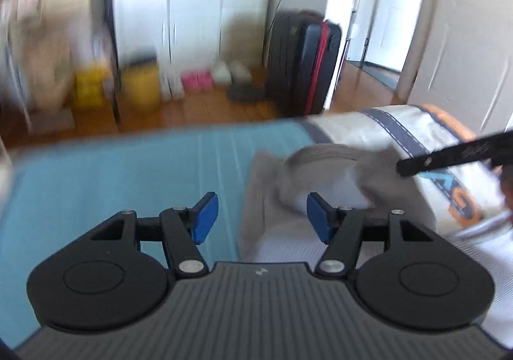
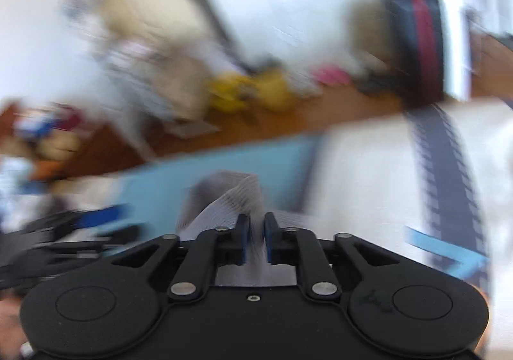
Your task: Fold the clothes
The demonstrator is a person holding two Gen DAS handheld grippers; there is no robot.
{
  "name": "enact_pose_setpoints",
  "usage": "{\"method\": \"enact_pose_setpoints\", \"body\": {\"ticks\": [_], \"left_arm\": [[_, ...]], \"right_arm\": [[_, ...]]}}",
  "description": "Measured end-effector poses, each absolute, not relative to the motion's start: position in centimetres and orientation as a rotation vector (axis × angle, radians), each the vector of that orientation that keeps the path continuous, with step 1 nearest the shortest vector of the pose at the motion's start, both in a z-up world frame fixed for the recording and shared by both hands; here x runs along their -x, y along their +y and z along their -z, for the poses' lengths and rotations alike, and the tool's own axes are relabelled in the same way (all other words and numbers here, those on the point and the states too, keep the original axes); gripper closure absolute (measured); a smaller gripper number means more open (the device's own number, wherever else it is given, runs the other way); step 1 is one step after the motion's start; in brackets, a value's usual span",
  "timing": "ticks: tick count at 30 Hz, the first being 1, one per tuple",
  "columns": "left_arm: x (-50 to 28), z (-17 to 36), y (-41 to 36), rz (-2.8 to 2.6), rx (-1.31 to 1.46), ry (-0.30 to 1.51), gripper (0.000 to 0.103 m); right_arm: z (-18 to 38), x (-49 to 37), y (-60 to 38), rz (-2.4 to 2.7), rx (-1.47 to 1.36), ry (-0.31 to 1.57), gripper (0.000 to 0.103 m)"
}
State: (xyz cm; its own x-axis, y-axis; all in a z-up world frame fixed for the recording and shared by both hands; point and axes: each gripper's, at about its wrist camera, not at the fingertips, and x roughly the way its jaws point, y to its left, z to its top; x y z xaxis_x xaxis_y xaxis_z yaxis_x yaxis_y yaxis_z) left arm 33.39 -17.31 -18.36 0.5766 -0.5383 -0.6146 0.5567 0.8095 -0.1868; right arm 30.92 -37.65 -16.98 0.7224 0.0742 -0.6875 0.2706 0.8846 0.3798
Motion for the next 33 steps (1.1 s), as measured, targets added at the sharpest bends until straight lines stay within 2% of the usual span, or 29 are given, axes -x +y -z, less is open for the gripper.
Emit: {"method": "enact_pose_setpoints", "body": {"ticks": [2,3,5,9,12,13,14,15,16,18,19,21,25,27,28,31,33], "left_arm": [[-34.7,20.0,-15.6,0.654,0.052,0.780,0.043],[-35.2,20.6,-14.8,0.657,0.069,0.802,0.043],[-37.1,21.5,-13.6,0.661,0.105,0.822,0.042],[-40.7,22.8,-12.5,0.670,0.245,0.914,0.040],[-40.6,23.9,-14.5,0.627,0.131,0.938,0.040],[-40.1,24.2,-15.2,0.663,0.097,0.932,0.040],[-39.7,24.3,-15.7,0.691,0.088,0.943,0.040],[-39.3,24.4,-15.8,0.728,0.109,0.944,0.043],[-39.3,24.7,-15.6,0.803,0.192,0.949,0.045],[-40.1,26.1,-14.4,0.948,0.493,1.043,0.090],[-40.2,26.5,-14.1,0.959,0.570,1.061,0.091],[-39.0,24.4,-14.7,0.898,0.404,0.932,0.098],[-36.7,20.6,-15.9,0.699,0.166,0.690,0.098],[-36.4,20.0,-15.9,0.542,0.092,0.650,0.096],[-36.4,20.2,-15.8,0.511,0.070,0.637,0.095],[-37.4,21.2,-14.4,0.537,0.130,0.720,0.083],[-38.2,21.5,-13.2,0.577,0.247,0.778,0.067]], "right_arm": [[18.6,-31.7,-39.2,0.144,-0.526,0.825,0.079],[19.3,-31.6,-39.9,0.130,-0.569,0.837,0.065],[20.7,-31.6,-41.3,0.083,-0.704,0.840,0.044],[23.0,-32.2,-41.9,0.004,-0.909,0.796,0.040],[22.8,-34.3,-39.5,0.006,-0.817,0.818,0.038],[22.6,-35.0,-38.7,0.002,-0.765,0.821,0.038],[22.3,-35.6,-38.0,-0.008,-0.720,0.824,0.062],[22.0,-36.1,-37.2,-0.018,-0.676,0.827,0.091],[21.1,-35.9,-36.8,-0.047,-0.640,0.777,0.092],[19.0,-34.7,-35.7,-0.129,-0.542,0.631,0.092],[17.9,-33.6,-34.7,-0.156,-0.468,0.573,0.092],[16.0,-31.7,-33.5,-0.187,-0.359,0.489,0.092],[14.4,-31.2,-35.1,-0.051,-0.303,0.457,0.089],[14.5,-31.5,-37.1,0.160,-0.308,0.462,0.072],[14.7,-31.6,-38.4,0.217,-0.357,0.470,0.071],[15.2,-32.1,-40.6,0.304,-0.461,0.507,0.071],[15.3,-32.6,-39.1,0.266,-0.416,0.551,0.071]]}}
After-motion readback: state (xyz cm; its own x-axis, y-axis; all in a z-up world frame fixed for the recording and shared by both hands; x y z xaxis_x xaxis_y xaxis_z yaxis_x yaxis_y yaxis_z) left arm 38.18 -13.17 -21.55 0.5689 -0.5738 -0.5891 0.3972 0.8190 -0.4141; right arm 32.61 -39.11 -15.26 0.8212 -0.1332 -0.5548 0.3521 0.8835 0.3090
